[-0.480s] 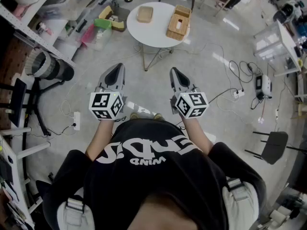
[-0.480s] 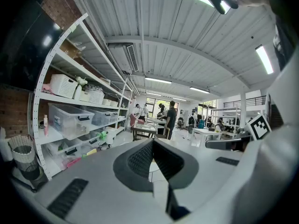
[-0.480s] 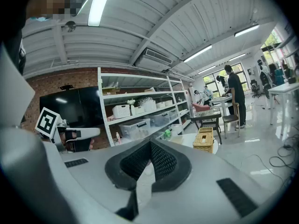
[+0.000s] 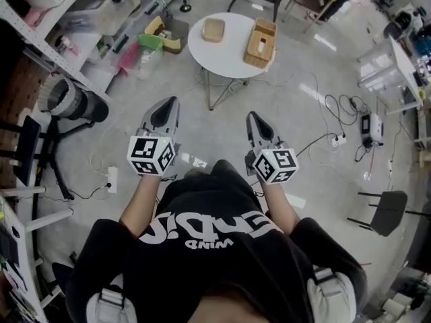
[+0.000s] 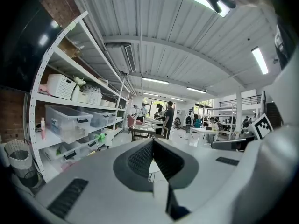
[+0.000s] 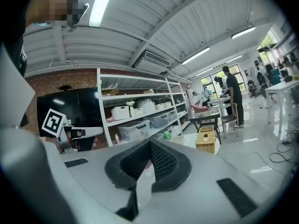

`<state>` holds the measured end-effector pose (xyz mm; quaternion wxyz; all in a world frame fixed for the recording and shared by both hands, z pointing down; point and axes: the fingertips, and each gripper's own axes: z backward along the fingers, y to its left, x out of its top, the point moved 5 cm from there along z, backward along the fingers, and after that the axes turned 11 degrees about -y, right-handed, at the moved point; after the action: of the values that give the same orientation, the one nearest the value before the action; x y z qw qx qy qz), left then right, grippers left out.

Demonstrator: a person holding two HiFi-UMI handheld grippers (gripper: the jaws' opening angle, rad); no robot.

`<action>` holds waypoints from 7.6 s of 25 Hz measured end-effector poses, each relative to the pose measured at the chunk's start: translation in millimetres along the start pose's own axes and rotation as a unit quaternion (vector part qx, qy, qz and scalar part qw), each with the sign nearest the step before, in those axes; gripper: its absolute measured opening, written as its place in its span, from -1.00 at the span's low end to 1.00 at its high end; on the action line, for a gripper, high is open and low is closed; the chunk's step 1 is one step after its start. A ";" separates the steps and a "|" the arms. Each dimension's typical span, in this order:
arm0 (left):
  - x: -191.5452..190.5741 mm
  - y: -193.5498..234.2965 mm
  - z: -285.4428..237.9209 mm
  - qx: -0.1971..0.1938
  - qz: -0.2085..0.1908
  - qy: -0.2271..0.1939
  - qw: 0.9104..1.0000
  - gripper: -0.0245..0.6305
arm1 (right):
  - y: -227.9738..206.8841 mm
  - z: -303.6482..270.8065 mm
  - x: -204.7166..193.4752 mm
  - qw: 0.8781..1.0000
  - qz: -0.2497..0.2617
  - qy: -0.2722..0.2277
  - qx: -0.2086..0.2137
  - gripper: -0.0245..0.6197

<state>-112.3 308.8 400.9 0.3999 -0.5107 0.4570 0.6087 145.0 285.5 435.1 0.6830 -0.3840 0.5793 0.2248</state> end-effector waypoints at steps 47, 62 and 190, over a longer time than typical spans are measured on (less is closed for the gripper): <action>9.7 107.5 -332.2 0.019 0.026 -0.007 0.999 -0.92 | -186.7 -306.7 48.5 0.999 -0.029 -0.002 0.015 -0.93; 9.7 126.7 -391.2 0.015 0.012 0.001 1.000 -0.92 | -217.4 -357.0 50.3 0.999 -0.038 -0.003 0.007 -0.93; -28.3 153.6 -482.1 -0.085 0.070 0.071 0.991 -0.82 | -231.6 -356.7 27.5 0.992 -0.040 -0.003 -0.116 -0.93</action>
<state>-130.7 -197.2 422.3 0.2779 -0.5513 0.4652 0.6344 104.7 -138.1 457.6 0.6441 -0.4827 0.5316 0.2637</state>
